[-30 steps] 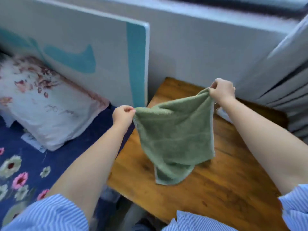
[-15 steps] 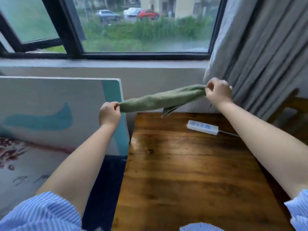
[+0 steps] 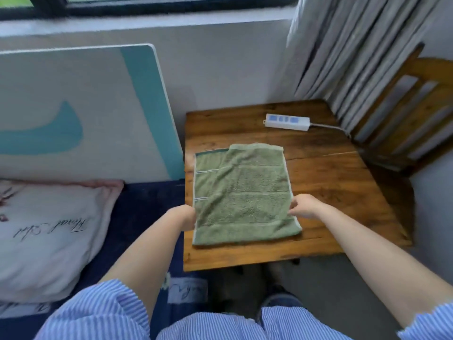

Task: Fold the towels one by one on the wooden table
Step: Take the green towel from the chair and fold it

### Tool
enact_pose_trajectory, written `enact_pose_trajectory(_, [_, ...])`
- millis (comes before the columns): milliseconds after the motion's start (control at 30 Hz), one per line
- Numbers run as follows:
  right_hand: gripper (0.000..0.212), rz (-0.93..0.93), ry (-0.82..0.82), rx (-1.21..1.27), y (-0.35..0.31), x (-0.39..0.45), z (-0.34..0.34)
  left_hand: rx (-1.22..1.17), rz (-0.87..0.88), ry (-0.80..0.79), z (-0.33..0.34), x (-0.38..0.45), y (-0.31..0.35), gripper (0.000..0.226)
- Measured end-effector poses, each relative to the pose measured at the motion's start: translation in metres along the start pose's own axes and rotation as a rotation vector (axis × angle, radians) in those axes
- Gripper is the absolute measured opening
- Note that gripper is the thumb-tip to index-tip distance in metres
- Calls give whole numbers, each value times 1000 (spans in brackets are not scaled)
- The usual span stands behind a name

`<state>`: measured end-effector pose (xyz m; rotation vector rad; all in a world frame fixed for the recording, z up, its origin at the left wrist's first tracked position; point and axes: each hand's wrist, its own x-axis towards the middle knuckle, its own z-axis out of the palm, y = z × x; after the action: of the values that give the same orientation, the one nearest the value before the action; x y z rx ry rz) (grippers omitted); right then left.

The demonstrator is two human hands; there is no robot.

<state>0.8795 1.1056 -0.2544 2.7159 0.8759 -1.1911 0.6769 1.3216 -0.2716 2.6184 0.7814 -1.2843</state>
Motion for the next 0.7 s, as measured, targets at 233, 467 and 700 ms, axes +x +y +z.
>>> enact_pose_trajectory(233, [28,-139,138,137,-27,3,-30,-67,49,123,-28,9,7,32])
enact_pose_trajectory(467, [27,-139,148,127,-34,54,-74,-198,69,215,-76,51,17,28])
enact_pose_trajectory(700, [28,-170,137,49,-31,145,-120,-295,-25,259,-133,114,26,28])
